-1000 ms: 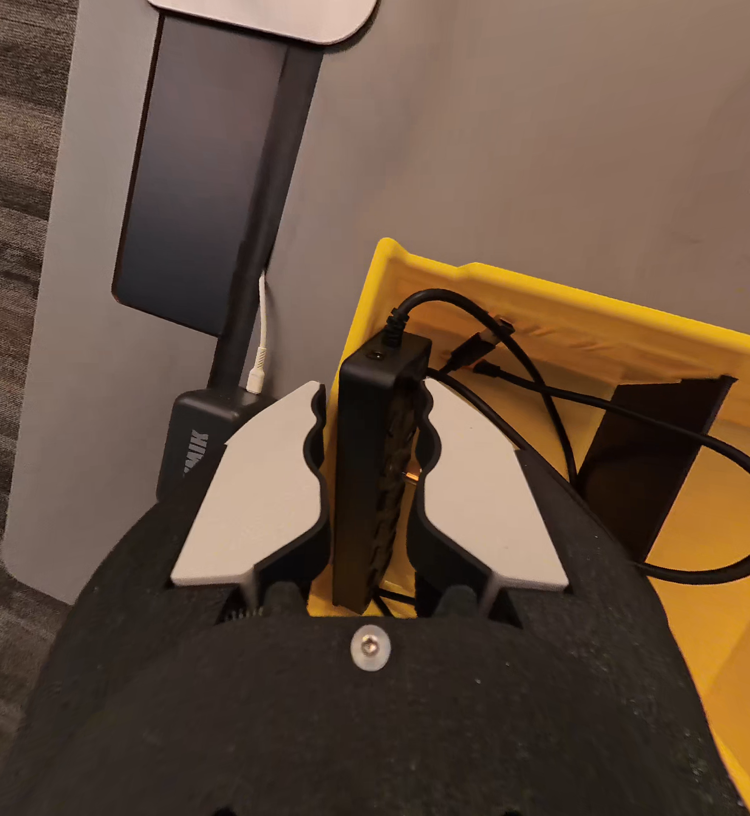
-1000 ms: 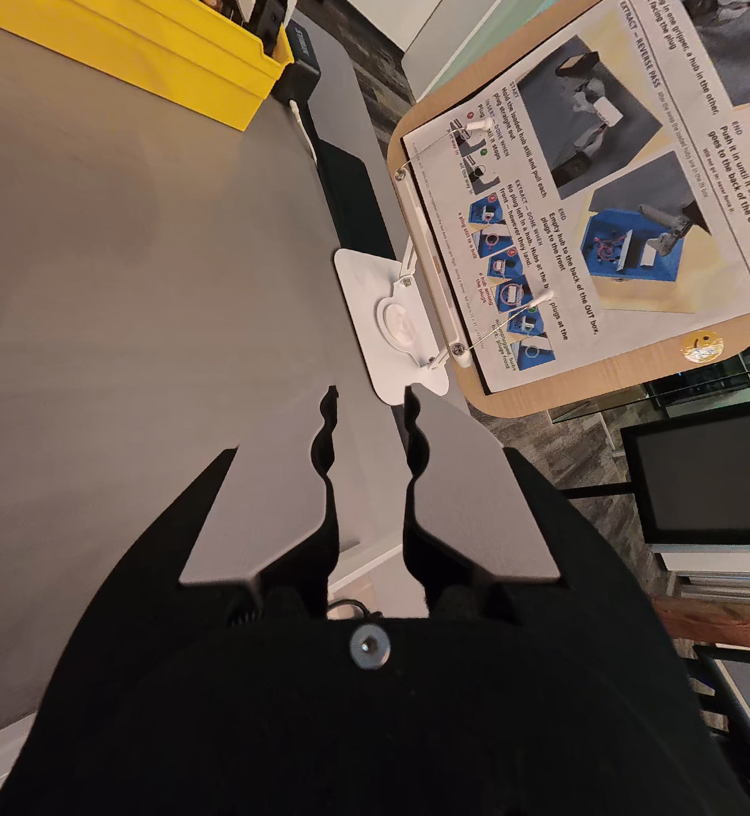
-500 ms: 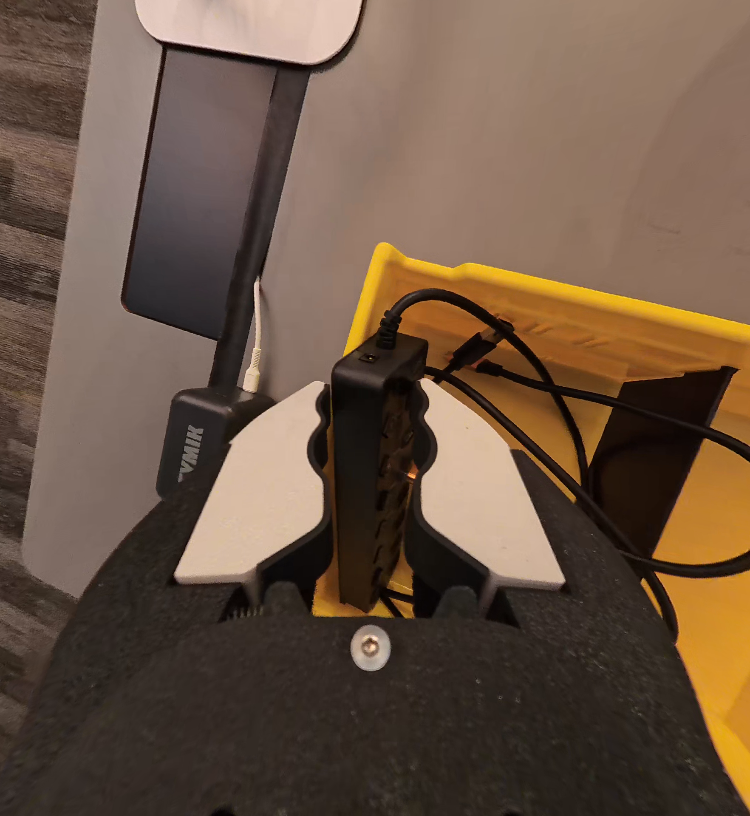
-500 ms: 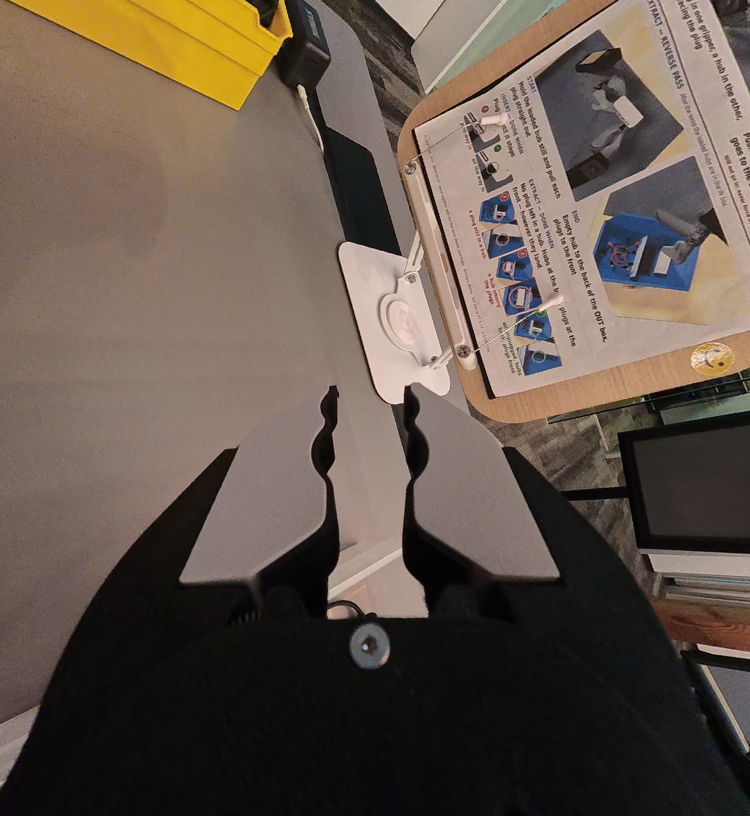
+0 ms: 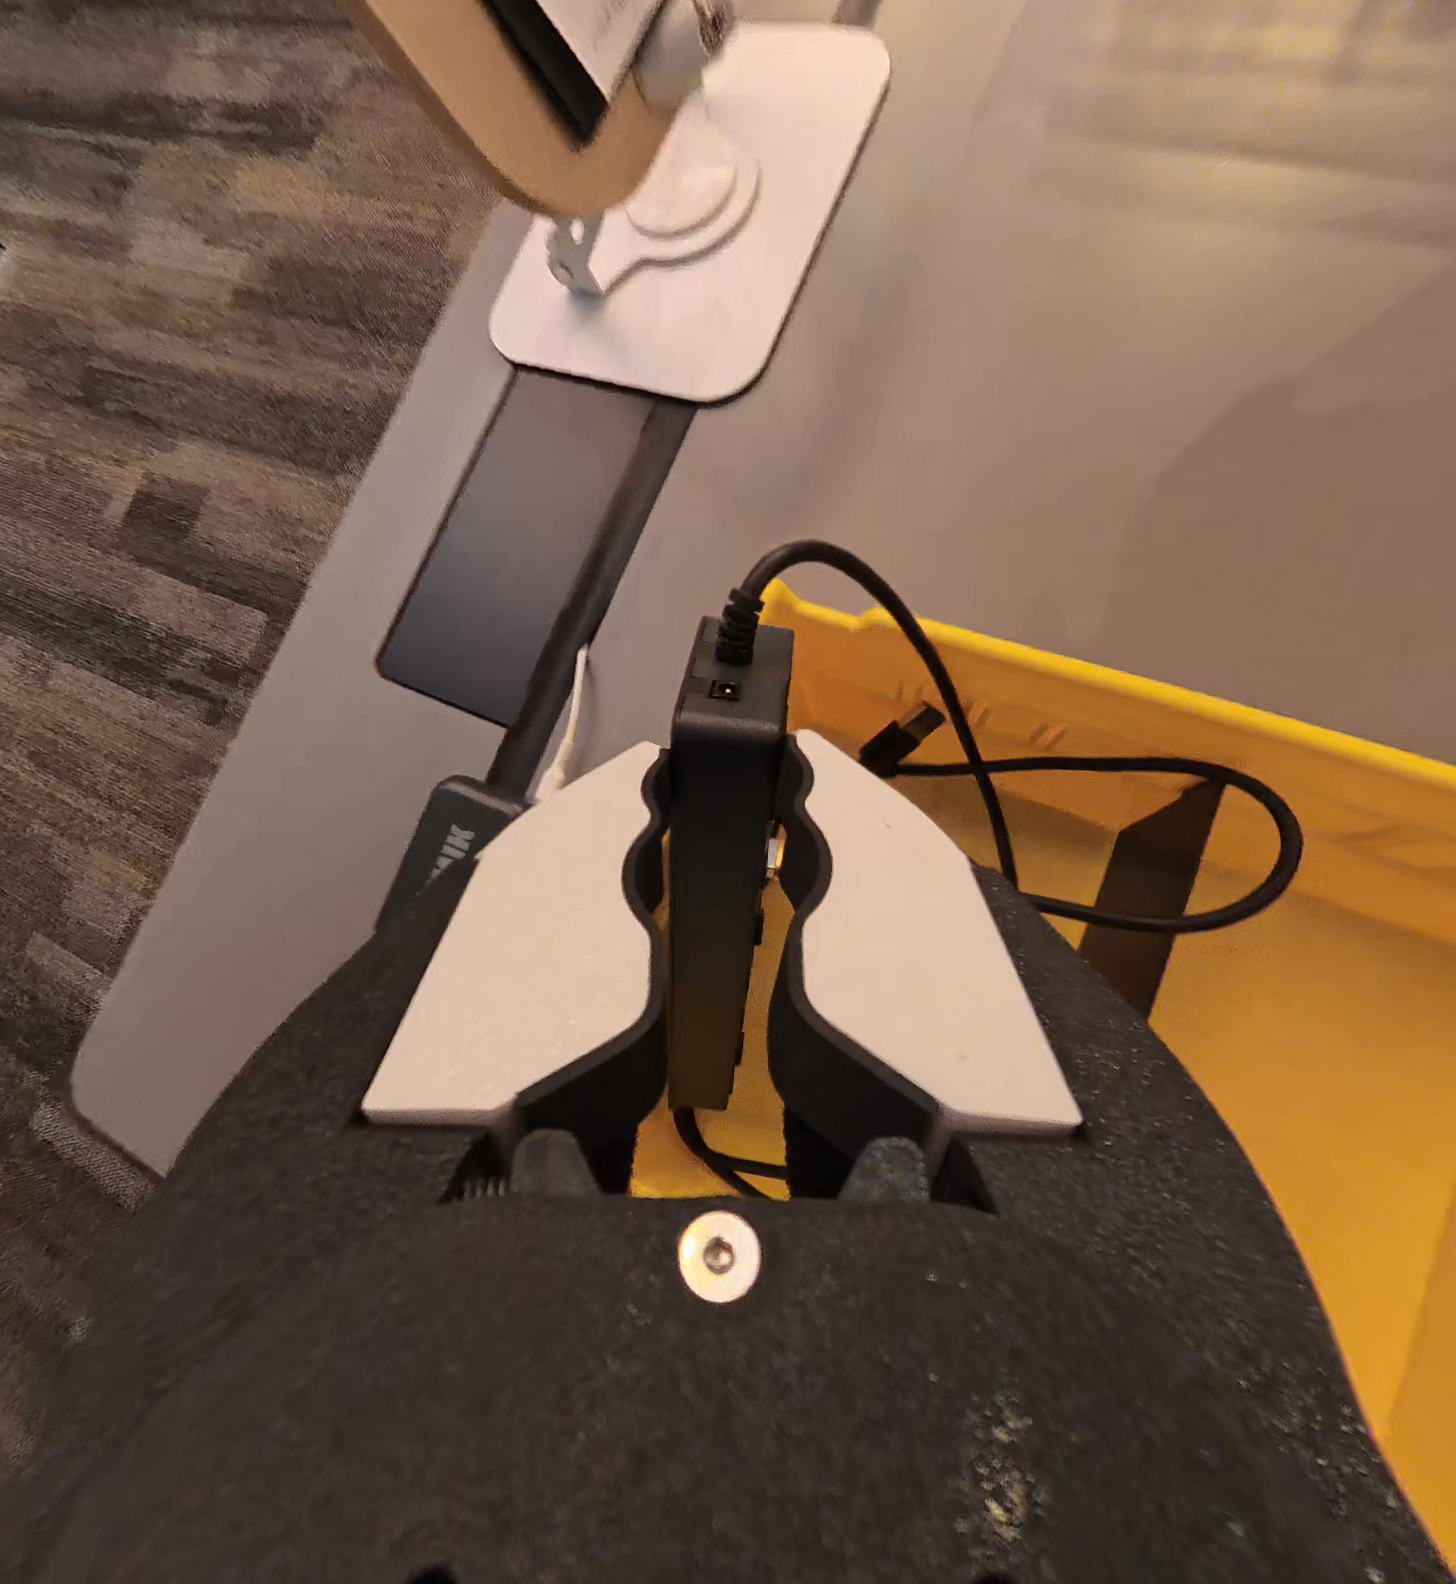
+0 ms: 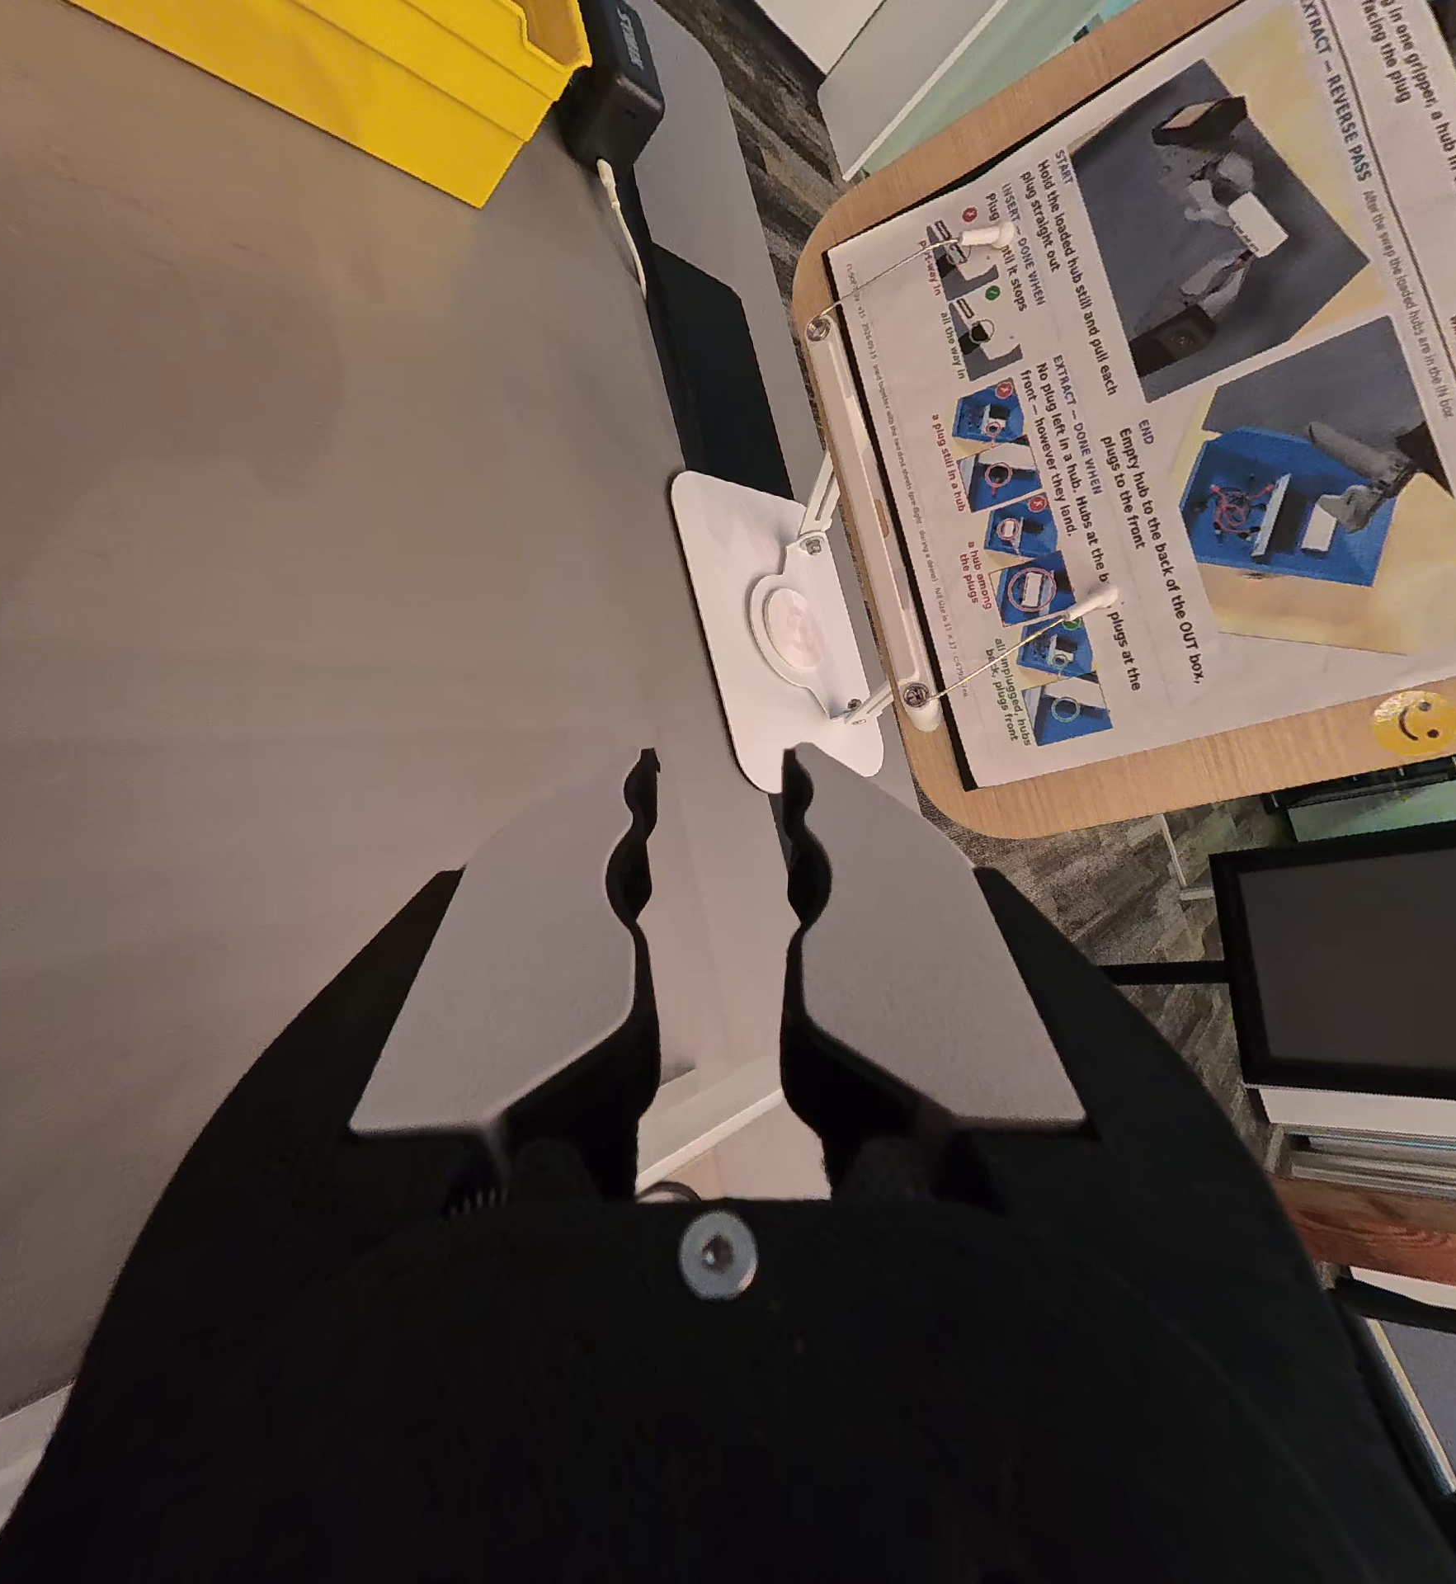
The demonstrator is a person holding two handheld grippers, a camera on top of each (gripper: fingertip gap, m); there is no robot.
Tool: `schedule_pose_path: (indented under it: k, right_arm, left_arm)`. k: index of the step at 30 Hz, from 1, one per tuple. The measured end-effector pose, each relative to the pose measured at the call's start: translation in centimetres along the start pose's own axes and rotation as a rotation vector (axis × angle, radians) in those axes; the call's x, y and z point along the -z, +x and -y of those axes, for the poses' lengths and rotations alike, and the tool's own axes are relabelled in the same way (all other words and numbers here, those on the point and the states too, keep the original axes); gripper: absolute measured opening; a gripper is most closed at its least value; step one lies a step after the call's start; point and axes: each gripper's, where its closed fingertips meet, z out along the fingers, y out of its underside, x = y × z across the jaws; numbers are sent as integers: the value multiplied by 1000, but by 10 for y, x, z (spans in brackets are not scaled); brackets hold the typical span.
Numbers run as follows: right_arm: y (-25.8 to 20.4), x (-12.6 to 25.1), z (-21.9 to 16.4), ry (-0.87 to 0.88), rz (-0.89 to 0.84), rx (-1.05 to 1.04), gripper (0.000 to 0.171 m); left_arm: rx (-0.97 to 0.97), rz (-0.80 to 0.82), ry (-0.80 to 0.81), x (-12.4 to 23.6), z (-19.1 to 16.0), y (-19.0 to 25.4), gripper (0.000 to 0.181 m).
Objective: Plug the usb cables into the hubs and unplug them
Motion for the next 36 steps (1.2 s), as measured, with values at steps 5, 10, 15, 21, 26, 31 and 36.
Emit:
schedule_pose_path:
  k: [5, 10, 15, 21, 26, 31, 36]
  right_arm:
    - [-5, -7, 12, 50, 20, -4, 27]
    - [-19, -21, 51, 225, 85, -94, 27]
    - [-33, -24, 104, 450, 154, -253, 32]
    - [-29, 12, 156, 588, 63, -321, 43]
    - [-14, 55, 180, 764, 23, -430, 48]
    - [0, 54, 169, 735, -66, -438, 56]
    - [-1, 56, 164, 811, -48, -384, 28]
  left_arm:
    - [4, 103, 101, 39, 27, 0, 23]
    - [-72, 138, 125, 73, 81, 28, 23]
    - [-236, 133, 69, 88, 154, 80, 23]
    - [-429, 83, 23, 84, 238, 154, 23]
    - [-593, 24, -46, 52, 287, 216, 23]
    - [-660, -19, -123, 15, 313, 247, 23]
    - [-670, -49, -160, -4, 325, 260, 23]
